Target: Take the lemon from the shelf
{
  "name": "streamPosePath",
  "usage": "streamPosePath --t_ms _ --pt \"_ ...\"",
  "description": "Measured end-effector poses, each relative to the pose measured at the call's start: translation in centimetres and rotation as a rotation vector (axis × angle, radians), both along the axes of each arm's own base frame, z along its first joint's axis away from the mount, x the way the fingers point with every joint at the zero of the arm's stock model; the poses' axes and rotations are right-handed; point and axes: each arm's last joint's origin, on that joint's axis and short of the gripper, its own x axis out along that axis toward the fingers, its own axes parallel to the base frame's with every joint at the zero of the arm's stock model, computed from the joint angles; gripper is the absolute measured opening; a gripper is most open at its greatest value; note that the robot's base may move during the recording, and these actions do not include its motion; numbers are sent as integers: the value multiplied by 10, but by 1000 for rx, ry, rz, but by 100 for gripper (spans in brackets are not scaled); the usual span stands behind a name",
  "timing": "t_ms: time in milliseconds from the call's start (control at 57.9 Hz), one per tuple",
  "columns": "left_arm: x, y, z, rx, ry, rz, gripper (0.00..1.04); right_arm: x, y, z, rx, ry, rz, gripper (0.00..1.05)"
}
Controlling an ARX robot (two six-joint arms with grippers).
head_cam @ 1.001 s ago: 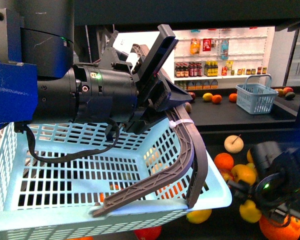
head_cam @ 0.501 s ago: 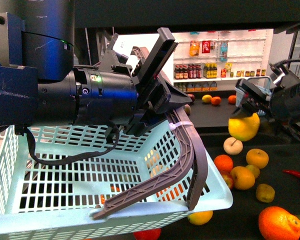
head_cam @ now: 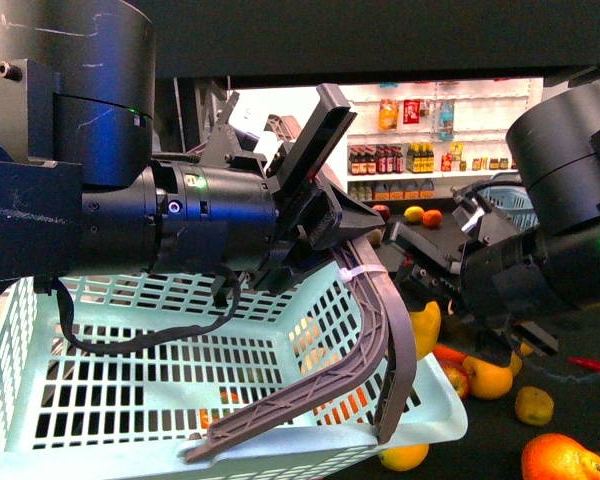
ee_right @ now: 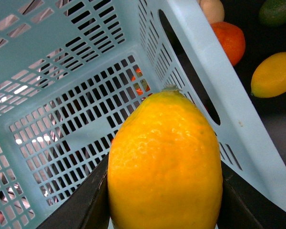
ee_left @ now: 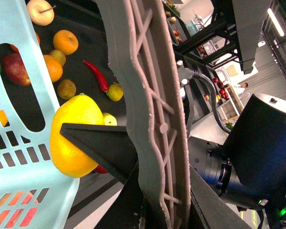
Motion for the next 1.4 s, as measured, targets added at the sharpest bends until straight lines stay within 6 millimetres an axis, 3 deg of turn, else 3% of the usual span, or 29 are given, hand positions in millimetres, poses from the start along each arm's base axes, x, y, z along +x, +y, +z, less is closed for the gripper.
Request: streamPosePath --t_ms 121,207,397,501,621,742,794,898,1001,1105,1398 --pt "0 0 0 0 0 1 11 1 11 -11 -12 11 19 52" --pt "0 0 0 0 0 0 11 2 16 -14 -9 -8 26 72" --pt "0 0 0 -1 0 2 11 6 10 -11 -3 -38 10 99" --pt "0 0 0 1 -3 2 11 16 -18 -1 46 -65 -73 97" --pt "0 0 0 0 -1 2 11 37 -81 26 83 -130 -275 97" --pt "1 0 0 1 1 2 11 53 -124 24 56 -118 -401 97" --pt "1 0 -1 1 1 0 11 61 -136 10 31 -79 -440 97" --pt "0 -1 -1 0 3 -5 11 81 -145 -39 -15 55 -457 97" --pt "0 -1 -1 0 4 -4 11 99 -138 -94 -48 206 -440 97" --pt "1 -1 -1 2 3 1 11 118 -119 -132 -66 296 -405 97" --pt "0 -1 -1 1 3 -1 11 165 -64 -187 -66 408 -379 97"
